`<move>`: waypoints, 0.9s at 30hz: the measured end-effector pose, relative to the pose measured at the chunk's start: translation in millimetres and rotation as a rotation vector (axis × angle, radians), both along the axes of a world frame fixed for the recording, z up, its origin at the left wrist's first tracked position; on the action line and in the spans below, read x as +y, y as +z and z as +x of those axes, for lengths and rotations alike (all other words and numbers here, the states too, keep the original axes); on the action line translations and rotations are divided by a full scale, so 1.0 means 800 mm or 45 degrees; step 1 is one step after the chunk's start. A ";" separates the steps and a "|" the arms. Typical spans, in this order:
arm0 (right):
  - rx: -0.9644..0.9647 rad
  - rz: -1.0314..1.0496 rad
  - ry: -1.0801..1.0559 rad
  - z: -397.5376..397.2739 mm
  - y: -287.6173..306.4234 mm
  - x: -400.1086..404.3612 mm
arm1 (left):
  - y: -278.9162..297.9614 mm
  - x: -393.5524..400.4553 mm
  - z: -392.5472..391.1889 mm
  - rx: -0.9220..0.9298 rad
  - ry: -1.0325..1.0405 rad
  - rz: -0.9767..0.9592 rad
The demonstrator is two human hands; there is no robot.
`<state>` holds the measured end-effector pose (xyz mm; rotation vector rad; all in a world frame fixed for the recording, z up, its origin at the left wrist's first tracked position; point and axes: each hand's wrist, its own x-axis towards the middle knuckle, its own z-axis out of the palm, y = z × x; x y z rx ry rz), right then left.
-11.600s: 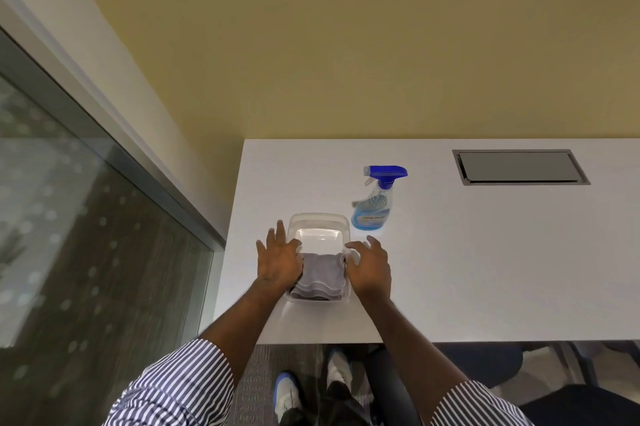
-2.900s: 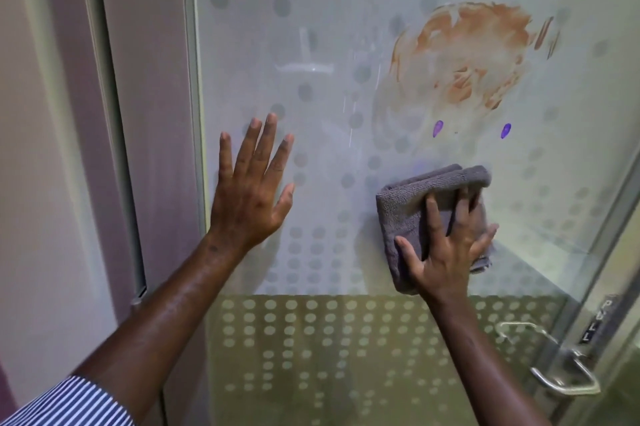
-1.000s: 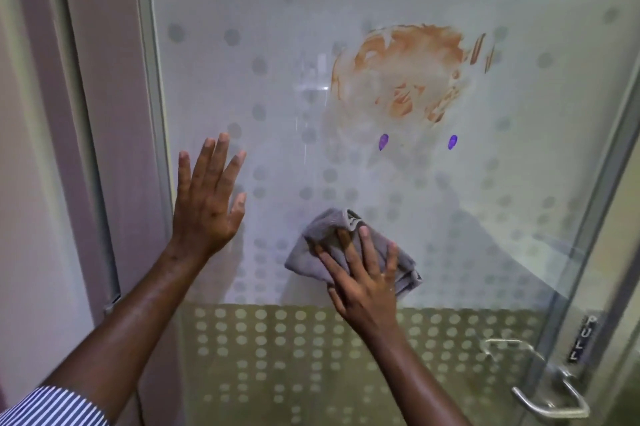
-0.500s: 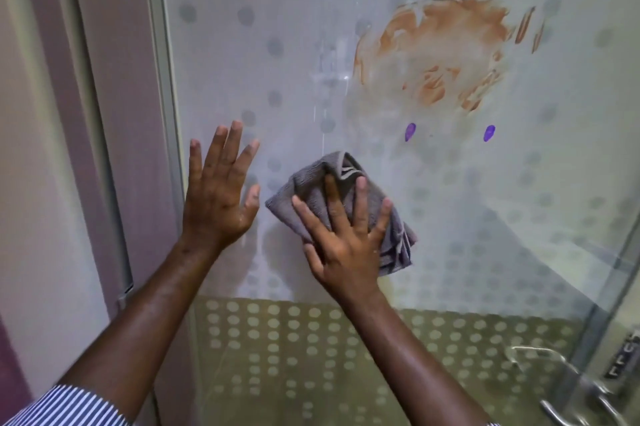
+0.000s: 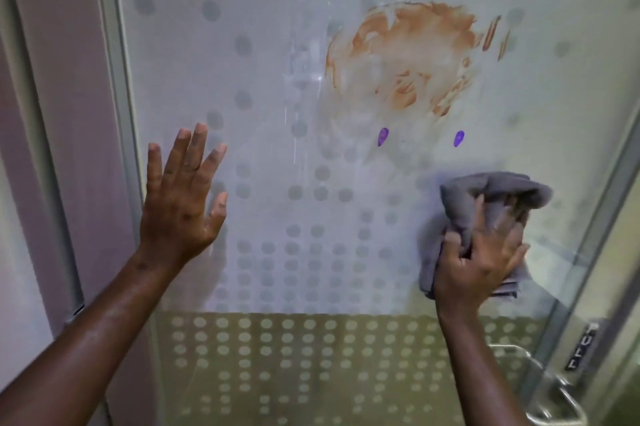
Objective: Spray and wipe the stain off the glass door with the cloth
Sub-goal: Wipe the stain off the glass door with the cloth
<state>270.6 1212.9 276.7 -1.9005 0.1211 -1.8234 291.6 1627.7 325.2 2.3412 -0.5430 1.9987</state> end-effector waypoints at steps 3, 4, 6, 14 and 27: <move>-0.110 0.120 0.038 0.007 0.057 0.039 | -0.001 0.001 0.003 -0.012 -0.005 -0.004; -0.082 0.045 0.025 0.008 0.061 0.063 | -0.001 0.000 0.004 -0.017 -0.008 -0.003; -0.005 -0.222 0.021 0.008 0.045 0.115 | 0.000 -0.001 0.005 -0.027 -0.009 0.000; 0.089 -0.649 -0.087 0.004 -0.052 0.061 | -0.001 0.006 0.010 -0.051 -0.003 0.024; -0.021 -0.217 0.024 0.006 0.089 0.094 | 0.041 0.001 -0.019 -0.079 -0.002 -0.017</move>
